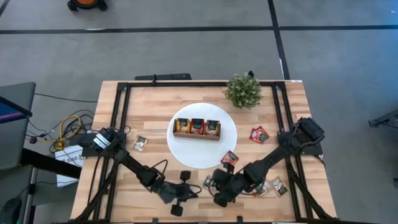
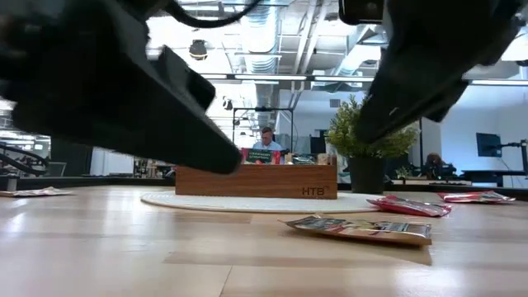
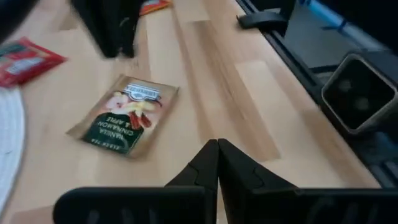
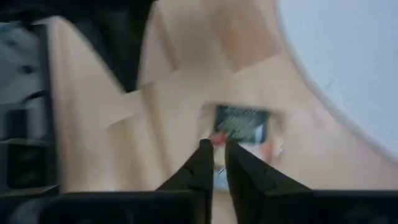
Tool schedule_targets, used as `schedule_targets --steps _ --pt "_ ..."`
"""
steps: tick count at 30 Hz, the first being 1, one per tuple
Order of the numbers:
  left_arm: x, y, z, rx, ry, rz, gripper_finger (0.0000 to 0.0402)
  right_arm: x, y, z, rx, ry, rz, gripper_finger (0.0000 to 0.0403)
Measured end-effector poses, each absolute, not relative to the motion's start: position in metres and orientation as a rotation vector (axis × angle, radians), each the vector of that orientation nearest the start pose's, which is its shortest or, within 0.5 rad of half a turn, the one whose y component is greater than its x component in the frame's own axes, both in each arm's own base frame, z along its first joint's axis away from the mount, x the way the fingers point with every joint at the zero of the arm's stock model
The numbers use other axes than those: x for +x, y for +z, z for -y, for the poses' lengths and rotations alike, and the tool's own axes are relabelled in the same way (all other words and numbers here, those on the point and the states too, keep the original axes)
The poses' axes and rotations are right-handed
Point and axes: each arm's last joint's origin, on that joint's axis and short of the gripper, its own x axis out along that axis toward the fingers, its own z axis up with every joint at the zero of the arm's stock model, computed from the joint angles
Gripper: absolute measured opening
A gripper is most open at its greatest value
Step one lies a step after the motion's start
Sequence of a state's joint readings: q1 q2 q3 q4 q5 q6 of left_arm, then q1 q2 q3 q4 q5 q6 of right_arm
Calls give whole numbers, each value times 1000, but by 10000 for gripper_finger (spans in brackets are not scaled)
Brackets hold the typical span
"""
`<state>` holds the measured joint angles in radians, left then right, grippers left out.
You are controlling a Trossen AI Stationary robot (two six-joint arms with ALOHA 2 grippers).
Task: Pick & Place Tea
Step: Put the brown tea bag into the right section of the wooden organizer
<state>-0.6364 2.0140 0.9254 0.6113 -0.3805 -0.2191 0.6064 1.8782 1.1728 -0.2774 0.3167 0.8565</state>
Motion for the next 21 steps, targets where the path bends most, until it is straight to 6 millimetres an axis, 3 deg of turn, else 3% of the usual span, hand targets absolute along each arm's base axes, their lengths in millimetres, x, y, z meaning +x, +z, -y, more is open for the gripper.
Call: schedule_targets --steps 6,12,16,21 --pt "324 110 207 -83 -159 -454 0 312 150 -185 491 -91 -1083 128" --pt "328 109 201 -149 -127 -458 0 310 133 -175 658 -41 -1066 223" --pt "331 108 195 -181 -96 -476 0 308 127 -174 722 -53 -1067 237" --pt "331 104 191 -202 -113 -531 0 311 125 -174 742 -40 -1058 221"
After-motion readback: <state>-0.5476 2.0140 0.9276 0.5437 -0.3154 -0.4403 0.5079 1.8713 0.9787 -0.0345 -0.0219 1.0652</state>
